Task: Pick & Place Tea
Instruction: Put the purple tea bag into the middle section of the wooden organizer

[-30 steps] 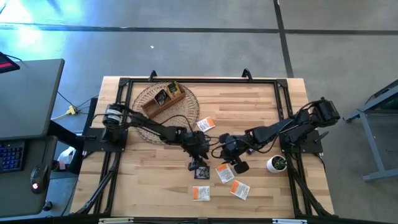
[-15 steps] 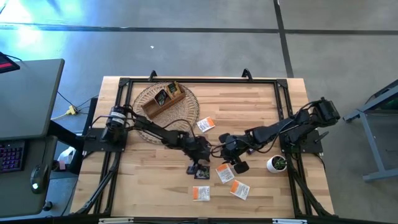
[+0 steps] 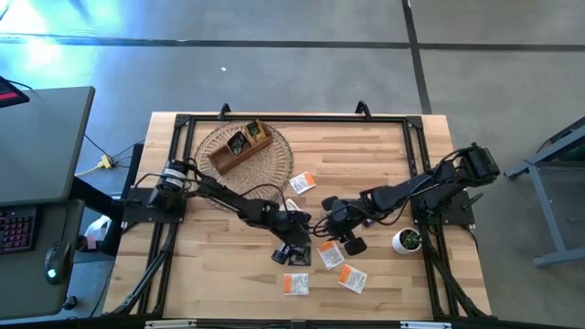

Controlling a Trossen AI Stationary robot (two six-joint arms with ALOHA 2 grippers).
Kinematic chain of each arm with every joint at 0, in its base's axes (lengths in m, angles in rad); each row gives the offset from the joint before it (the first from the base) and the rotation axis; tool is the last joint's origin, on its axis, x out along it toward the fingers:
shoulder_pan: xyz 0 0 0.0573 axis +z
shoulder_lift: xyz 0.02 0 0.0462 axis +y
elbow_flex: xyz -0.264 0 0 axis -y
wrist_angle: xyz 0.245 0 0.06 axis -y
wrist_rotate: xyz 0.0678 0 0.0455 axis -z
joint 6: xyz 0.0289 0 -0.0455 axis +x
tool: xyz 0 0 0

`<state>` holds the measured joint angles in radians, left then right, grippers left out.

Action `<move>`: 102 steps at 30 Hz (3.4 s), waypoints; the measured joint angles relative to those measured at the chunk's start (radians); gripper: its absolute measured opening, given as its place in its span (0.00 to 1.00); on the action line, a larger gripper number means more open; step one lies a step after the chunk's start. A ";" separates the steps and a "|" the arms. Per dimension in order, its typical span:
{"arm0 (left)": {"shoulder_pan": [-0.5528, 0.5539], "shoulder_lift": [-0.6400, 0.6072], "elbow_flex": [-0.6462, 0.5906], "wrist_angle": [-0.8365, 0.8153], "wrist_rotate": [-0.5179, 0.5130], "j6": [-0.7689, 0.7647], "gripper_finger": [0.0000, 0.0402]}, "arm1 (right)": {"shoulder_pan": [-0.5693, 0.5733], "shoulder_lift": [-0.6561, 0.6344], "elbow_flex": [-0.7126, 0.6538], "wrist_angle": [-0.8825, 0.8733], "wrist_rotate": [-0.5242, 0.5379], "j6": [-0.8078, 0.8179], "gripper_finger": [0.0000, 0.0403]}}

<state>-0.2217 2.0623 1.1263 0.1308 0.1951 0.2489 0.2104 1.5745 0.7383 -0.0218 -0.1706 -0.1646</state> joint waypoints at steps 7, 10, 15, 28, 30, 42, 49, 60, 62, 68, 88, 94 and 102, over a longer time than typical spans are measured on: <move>0.005 0.013 0.000 -0.021 -0.044 -0.116 0.52 | 0.000 0.000 0.000 -0.001 0.003 0.000 0.34; 0.022 0.014 0.000 -0.025 -0.043 -0.189 0.41 | 0.000 0.000 0.000 -0.001 0.003 0.000 0.34; 0.063 0.014 -0.002 -0.035 -0.042 -0.353 0.17 | 0.000 0.000 0.000 -0.001 0.004 -0.034 0.34; 0.096 0.017 0.070 -0.088 -0.122 -0.752 0.01 | 0.000 0.000 0.000 0.056 0.003 -0.100 0.34; 0.102 0.021 0.101 -0.100 -0.156 -0.800 0.01 | 0.000 0.000 0.000 0.061 0.004 -0.116 0.34; 0.116 0.025 0.229 -0.289 -0.409 -0.743 0.00 | 0.006 0.000 0.000 -0.055 0.097 -0.105 0.34; 0.112 0.016 0.260 -0.324 -0.417 -0.779 0.00 | 0.006 0.000 0.000 -0.164 0.336 -0.018 0.34; 0.113 0.007 0.276 -0.367 -0.427 -0.778 0.00 | -0.118 0.000 0.000 -0.104 0.324 0.297 0.34; 0.113 0.007 0.276 -0.376 -0.427 -0.780 0.00 | -0.151 0.000 0.000 -0.108 0.245 0.304 0.34; 0.113 0.007 0.276 -0.379 -0.414 -0.773 0.00 | -0.255 0.000 -0.006 -0.092 0.109 0.288 0.34; 0.109 0.005 0.355 -0.358 -0.425 -0.684 0.00 | -0.380 0.014 -0.383 0.656 -0.185 0.561 0.34; 0.109 0.005 0.393 -0.360 -0.440 -0.643 0.00 | -0.359 0.031 -0.381 0.678 -0.202 0.553 0.34; 0.110 0.005 0.394 -0.387 -0.442 -0.644 0.00 | -0.346 0.031 -0.381 0.681 -0.187 0.523 0.34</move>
<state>-0.1120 2.0670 1.5200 -0.2558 -0.2466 -0.3948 -0.1352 1.6054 0.3576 0.6590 -0.3580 0.3588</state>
